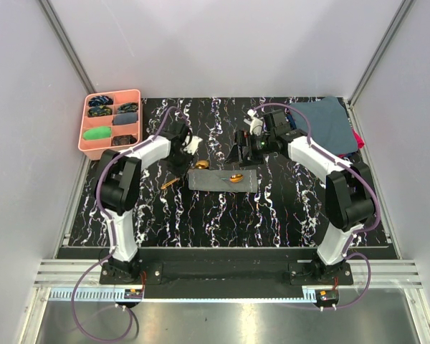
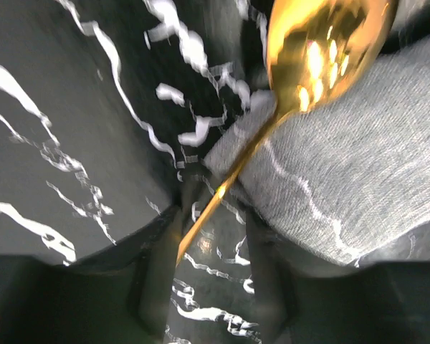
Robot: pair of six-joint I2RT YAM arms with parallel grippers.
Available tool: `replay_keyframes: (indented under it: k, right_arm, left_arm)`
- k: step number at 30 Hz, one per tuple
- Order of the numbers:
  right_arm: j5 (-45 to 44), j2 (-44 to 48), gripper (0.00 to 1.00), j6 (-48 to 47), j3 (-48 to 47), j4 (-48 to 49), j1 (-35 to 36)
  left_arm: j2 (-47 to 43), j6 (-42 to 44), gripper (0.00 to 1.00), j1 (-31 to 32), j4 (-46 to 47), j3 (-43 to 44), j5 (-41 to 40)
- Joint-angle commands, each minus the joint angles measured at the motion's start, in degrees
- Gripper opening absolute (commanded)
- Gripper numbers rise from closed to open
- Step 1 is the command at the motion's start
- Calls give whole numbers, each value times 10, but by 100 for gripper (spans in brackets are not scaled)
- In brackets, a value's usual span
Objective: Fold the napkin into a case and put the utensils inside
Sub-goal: Pick up the spoon from the corner of the board.
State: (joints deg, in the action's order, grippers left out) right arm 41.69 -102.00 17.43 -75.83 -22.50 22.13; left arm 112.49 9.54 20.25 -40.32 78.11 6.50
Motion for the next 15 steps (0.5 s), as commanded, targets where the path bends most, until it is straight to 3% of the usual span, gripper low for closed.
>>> replay_keyframes:
  k: [1,4,8,14,15]
  right_arm:
    - [12,29,100,8,5,29,2]
    - [2,14,100,21,1,36,2]
    - [1,2,100,34,-5,60,2]
    - [22,17,100,-24,31,136,4]
    - [29,27,100,-35,48,192,6]
  left_arm:
    - [20,-14,21,-2,21,23,-22]
    - [-17,-37,2,-12,17,17,-40]
    - [-126,-89,0,-21,0,3,-64]
    - [-274,-168,0,-39,4,-53,124]
    - [-285,-203,0,-43,3,-68,192]
